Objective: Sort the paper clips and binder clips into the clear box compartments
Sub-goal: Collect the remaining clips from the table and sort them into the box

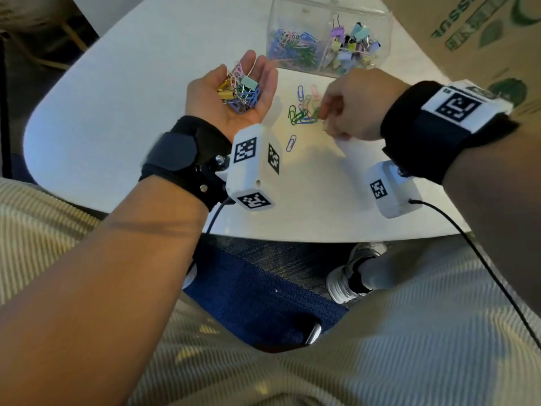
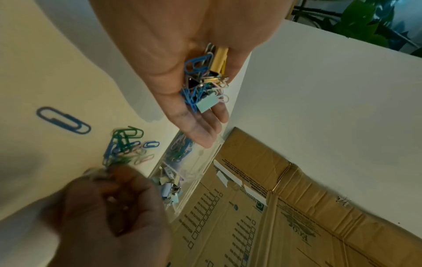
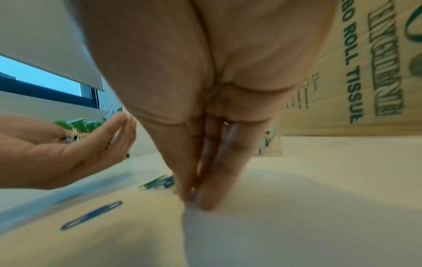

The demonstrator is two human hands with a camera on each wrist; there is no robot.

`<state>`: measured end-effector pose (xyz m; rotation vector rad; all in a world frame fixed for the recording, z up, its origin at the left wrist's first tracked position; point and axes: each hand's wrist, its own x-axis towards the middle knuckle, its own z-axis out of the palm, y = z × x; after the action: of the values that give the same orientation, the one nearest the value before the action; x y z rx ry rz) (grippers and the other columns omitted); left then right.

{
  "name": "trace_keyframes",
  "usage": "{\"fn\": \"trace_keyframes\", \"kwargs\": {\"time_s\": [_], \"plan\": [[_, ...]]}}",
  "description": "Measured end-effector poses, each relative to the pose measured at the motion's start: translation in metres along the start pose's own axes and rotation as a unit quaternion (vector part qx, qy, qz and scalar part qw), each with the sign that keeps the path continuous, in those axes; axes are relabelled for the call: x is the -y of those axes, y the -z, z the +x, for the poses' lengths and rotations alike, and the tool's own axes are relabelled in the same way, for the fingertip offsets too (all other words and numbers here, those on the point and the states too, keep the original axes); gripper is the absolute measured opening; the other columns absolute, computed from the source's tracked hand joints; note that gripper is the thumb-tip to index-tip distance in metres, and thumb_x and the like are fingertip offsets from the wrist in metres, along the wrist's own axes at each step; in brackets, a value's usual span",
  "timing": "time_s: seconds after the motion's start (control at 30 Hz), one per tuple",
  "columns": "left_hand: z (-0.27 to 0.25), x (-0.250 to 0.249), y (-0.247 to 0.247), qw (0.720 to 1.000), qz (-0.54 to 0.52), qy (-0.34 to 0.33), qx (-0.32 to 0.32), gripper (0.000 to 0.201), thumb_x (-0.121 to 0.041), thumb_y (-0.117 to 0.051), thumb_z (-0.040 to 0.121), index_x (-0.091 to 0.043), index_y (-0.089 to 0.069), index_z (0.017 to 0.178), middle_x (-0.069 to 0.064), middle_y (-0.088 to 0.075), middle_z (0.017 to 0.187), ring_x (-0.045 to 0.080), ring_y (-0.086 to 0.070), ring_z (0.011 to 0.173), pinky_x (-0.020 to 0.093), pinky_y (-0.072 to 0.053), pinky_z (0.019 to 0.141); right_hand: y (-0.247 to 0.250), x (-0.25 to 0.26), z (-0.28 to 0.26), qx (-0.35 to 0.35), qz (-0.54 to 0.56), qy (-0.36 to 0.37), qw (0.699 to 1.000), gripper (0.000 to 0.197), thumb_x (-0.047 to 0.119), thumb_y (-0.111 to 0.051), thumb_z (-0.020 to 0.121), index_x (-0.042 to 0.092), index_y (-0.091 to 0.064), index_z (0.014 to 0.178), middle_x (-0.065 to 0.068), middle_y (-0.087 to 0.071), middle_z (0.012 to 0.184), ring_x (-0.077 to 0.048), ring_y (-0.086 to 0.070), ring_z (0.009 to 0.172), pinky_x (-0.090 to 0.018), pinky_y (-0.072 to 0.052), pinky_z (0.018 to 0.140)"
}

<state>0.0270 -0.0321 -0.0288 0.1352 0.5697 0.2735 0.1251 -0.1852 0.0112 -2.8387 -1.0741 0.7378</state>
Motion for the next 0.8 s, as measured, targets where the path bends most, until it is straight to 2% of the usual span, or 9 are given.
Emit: {"fn": "trace_keyframes", "kwargs": {"time_s": [0.07,0.13,0.23,0.3,0.33,0.4,0.57,0.73,0.8], "plan": [[-0.003,-0.001,0.003,1.0,0.012,0.004,0.002,0.05,-0.024,-0.032,0.101,0.011,-0.064,0.086,0.023,-0.065,0.08,0.034,-0.064,0.071,0.041,-0.056,0.073,0.0,0.005,0.005,-0.006,0.042,0.021,0.999,0.014,0.014,-0.064,0.083,0.02,-0.066,0.095,0.01,-0.059,0.078,-0.017,-0.055,0.084,-0.024,-0.039,0.064],[-0.005,-0.006,0.008,1.0,0.022,0.002,-0.001,0.05,-0.024,-0.032,0.101,0.011,-0.065,0.087,0.022,-0.066,0.079,0.033,-0.066,0.067,0.041,-0.056,0.072,0.001,0.006,0.007,-0.024,0.061,0.02,0.998,0.023,0.03,-0.07,0.08,0.022,-0.062,0.1,0.008,-0.055,0.084,-0.02,-0.053,0.086,-0.028,-0.038,0.063],[-0.007,-0.013,0.014,1.0,0.009,-0.007,-0.006,0.048,-0.024,-0.034,0.1,0.011,-0.065,0.088,0.022,-0.066,0.08,0.034,-0.067,0.065,0.042,-0.057,0.071,0.0,0.005,0.006,-0.033,0.017,-0.002,0.999,0.082,0.064,-0.077,0.061,0.027,-0.046,0.127,-0.008,-0.049,0.123,-0.029,-0.052,0.105,-0.035,-0.044,0.083],[-0.007,-0.012,0.015,1.0,0.008,-0.012,-0.008,0.047,-0.024,-0.034,0.101,0.01,-0.065,0.091,0.022,-0.067,0.08,0.034,-0.067,0.066,0.041,-0.057,0.072,-0.004,0.01,0.006,0.0,-0.024,-0.017,1.0,0.119,0.075,-0.075,0.048,0.033,-0.024,0.147,-0.014,-0.029,0.149,-0.036,-0.039,0.131,-0.044,-0.038,0.106],[-0.007,-0.009,0.015,1.0,0.013,-0.01,-0.01,0.046,-0.024,-0.034,0.101,0.009,-0.064,0.092,0.022,-0.067,0.08,0.033,-0.067,0.067,0.041,-0.057,0.072,-0.007,0.013,0.008,0.013,-0.044,-0.019,0.999,0.126,0.078,-0.074,0.046,0.034,-0.016,0.15,-0.015,-0.024,0.153,-0.038,-0.032,0.136,-0.047,-0.033,0.11],[-0.007,-0.002,0.014,1.0,0.024,-0.001,-0.012,0.047,-0.025,-0.034,0.101,0.009,-0.064,0.093,0.021,-0.067,0.08,0.032,-0.067,0.066,0.04,-0.057,0.072,-0.01,0.018,0.015,0.017,-0.074,-0.006,0.997,0.116,0.075,-0.073,0.054,0.032,-0.023,0.149,-0.015,-0.031,0.149,-0.04,-0.036,0.133,-0.045,-0.037,0.107],[-0.008,0.003,0.015,1.0,0.023,0.01,-0.016,0.048,-0.026,-0.033,0.102,0.009,-0.064,0.091,0.021,-0.067,0.079,0.032,-0.067,0.067,0.04,-0.057,0.071,-0.003,0.022,0.027,-0.052,-0.003,0.03,0.998,0.047,0.034,-0.079,0.076,0.023,-0.064,0.119,-0.004,-0.062,0.122,-0.024,-0.055,0.107,-0.026,-0.038,0.081],[-0.01,0.005,0.017,1.0,0.022,0.014,-0.01,0.046,-0.026,-0.034,0.101,0.007,-0.064,0.096,0.02,-0.068,0.082,0.031,-0.066,0.076,0.04,-0.057,0.073,-0.002,0.014,0.032,-0.065,0.058,0.018,0.996,0.02,0.017,-0.078,0.076,0.019,-0.076,0.096,0.003,-0.07,0.087,-0.014,-0.064,0.087,-0.021,-0.045,0.075],[-0.011,0.008,0.017,0.999,0.03,0.018,0.003,0.044,-0.027,-0.034,0.101,0.006,-0.064,0.099,0.02,-0.069,0.086,0.031,-0.067,0.08,0.04,-0.056,0.076,-0.003,0.01,0.032,-0.06,0.161,-0.005,0.985,0.012,0.011,-0.078,0.075,0.017,-0.075,0.085,0.002,-0.072,0.076,-0.005,-0.067,0.064,-0.016,-0.052,0.066]]}}
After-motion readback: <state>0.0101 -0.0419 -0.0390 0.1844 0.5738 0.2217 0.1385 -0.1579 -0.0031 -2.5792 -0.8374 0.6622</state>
